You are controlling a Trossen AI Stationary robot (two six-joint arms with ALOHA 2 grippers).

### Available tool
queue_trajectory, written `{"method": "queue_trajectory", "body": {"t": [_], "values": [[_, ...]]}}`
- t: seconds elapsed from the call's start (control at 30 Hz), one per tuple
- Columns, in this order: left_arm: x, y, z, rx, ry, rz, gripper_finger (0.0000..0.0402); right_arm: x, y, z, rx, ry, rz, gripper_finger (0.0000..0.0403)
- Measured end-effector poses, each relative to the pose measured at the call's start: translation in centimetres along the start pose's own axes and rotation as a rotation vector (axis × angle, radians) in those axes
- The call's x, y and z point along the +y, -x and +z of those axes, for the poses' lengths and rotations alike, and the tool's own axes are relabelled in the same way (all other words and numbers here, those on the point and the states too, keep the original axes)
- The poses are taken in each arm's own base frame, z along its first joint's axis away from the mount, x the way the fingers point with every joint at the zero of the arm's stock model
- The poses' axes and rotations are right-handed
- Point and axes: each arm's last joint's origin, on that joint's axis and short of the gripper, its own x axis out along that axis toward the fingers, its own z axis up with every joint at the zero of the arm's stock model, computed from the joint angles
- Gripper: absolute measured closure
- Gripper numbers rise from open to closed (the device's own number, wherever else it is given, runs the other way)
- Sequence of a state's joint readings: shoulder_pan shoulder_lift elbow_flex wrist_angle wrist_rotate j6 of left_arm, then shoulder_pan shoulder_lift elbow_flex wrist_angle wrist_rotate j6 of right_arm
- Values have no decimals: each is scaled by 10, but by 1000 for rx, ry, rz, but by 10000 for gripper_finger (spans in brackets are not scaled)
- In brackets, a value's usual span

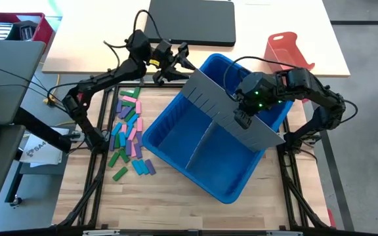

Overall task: Sort blocks
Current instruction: Insert the bin divider into the blue bin

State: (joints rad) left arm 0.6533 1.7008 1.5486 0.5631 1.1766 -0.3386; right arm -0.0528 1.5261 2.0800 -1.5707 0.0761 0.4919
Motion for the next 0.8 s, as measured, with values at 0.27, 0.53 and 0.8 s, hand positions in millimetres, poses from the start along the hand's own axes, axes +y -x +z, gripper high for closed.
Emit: {"method": "queue_trajectory", "body": {"t": [0.27,0.53,0.8], "values": [[2,-14,7,2,47,113,254,0,0,0,0,-5,-1,402],[-3,-24,5,46,16,98,310,0,0,0,0,-5,-1,402],[-3,-24,4,53,-25,94,394,0,0,0,-1,-4,-6,402]]}}
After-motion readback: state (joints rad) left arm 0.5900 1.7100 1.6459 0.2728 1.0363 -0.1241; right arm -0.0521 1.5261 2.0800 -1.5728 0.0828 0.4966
